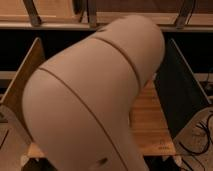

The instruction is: Place the pepper on the white sponge

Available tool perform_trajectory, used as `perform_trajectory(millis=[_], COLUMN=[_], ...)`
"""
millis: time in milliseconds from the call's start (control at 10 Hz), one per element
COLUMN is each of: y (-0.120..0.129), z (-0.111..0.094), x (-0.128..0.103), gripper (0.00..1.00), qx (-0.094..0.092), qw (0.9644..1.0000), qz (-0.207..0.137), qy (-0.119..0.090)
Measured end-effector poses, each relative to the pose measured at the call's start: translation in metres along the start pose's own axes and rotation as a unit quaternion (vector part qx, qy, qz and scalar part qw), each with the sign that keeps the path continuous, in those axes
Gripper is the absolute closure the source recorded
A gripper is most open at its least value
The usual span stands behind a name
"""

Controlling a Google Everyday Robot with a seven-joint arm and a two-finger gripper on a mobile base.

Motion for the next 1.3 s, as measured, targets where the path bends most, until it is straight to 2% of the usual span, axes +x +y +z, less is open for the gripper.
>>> perform_trajectory(millis=[300,400,600,900,1000,1100,1300], y=[-0.070,-0.095,-0.120,-0.118,-0.123,-0.133,-0.173], z=[-0.021,-0.029,-0.037,-0.036,-0.034,-0.031,-0.022], x=[0.025,0.044,0.065,0.060,0.056,0.053,0.068], gripper=[0.20,0.20,0.20,0.20,0.20,0.20,0.20], qx=[0.013,0.018,0.027,0.027,0.033,0.044,0.075], qw=[0.9974,0.9954,0.9925,0.9928,0.9931,0.9937,0.9937], qz=[0.026,0.048,0.069,0.065,0.062,0.059,0.065], qy=[-0.066,-0.081,-0.097,-0.098,-0.093,-0.085,-0.051])
